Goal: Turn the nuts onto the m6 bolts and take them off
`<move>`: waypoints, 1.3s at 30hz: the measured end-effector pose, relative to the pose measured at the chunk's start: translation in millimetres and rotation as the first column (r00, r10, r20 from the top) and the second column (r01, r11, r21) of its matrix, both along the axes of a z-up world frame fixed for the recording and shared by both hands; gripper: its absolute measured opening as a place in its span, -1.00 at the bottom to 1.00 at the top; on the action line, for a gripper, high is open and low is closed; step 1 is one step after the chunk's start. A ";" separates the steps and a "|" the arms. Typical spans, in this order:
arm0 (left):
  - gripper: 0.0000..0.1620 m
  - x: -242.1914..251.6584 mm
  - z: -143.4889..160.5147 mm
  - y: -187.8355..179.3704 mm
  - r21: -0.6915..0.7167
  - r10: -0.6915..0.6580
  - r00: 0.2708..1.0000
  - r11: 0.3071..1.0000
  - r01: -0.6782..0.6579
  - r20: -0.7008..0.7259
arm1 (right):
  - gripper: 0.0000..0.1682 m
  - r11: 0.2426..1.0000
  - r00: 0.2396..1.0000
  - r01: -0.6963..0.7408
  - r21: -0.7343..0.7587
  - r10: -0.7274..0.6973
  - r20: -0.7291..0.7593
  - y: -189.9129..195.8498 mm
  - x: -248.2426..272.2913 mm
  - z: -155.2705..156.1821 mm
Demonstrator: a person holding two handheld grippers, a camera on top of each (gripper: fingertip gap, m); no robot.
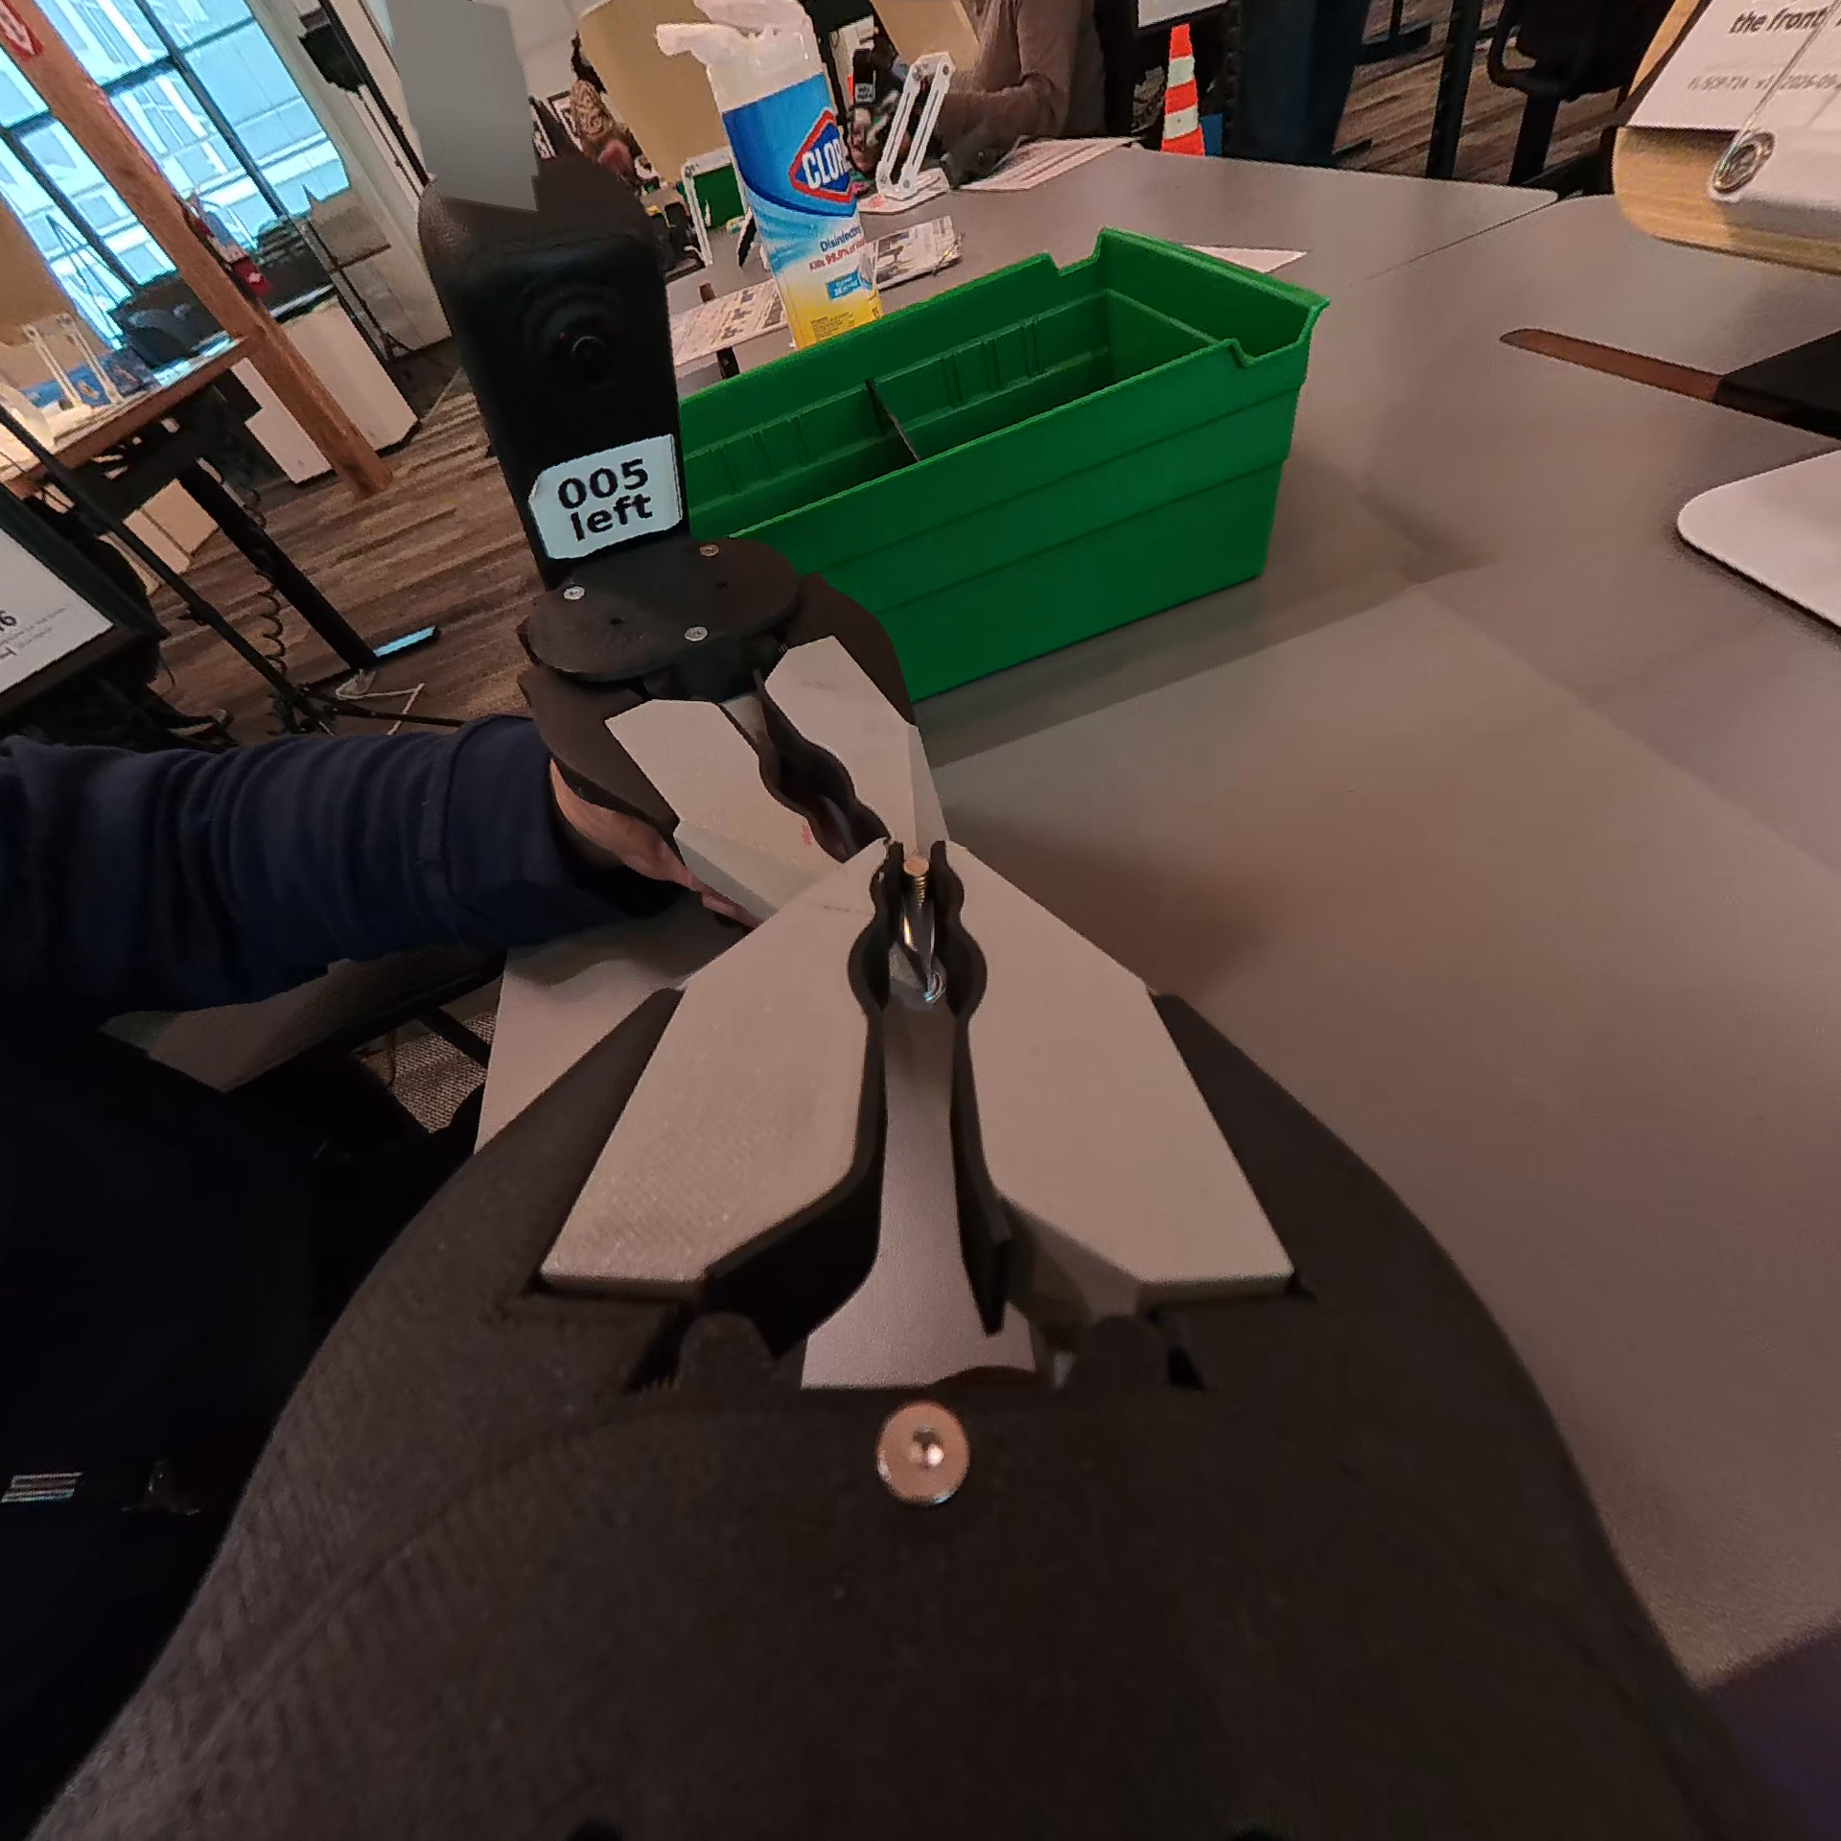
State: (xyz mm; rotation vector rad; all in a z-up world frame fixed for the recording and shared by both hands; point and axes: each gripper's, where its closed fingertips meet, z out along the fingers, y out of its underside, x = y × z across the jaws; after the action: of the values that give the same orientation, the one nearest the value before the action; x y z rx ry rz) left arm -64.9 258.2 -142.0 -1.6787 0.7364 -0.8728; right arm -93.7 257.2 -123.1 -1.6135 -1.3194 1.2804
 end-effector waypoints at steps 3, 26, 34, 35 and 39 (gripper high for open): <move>-0.97 0.5 -0.2 -0.6 0.002 -0.005 1.000 1.000 0.005 -0.004 | -0.98 1.000 1.000 -0.003 0.002 0.003 0.001 -0.6 0.1 0.1; -0.97 2.1 8.0 -7.7 0.085 -0.042 0.999 0.996 0.040 0.014 | -0.74 0.971 0.865 0.162 0.173 -0.225 0.449 -41.4 94.4 -87.2; -0.97 -1.6 10.3 -7.2 0.100 -0.029 0.999 0.995 0.026 0.022 | -0.79 0.955 0.798 0.122 0.271 -0.257 0.545 -38.6 95.0 -103.0; -0.97 -1.6 9.9 -7.1 0.099 -0.026 0.999 0.995 0.024 0.019 | -0.79 0.956 0.799 0.125 0.264 -0.255 0.545 -38.4 94.2 -103.5; -0.97 -0.1 7.3 -6.9 0.093 -0.026 1.000 0.995 0.026 0.001 | -0.85 0.955 0.790 0.152 0.257 -0.273 0.548 -35.6 95.0 -103.6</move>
State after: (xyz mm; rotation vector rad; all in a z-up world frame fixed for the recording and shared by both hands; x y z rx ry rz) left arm -65.1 251.3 -134.7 -1.5884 0.7874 -0.8453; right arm 1.3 221.7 -226.7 -2.0226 -1.4975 0.4968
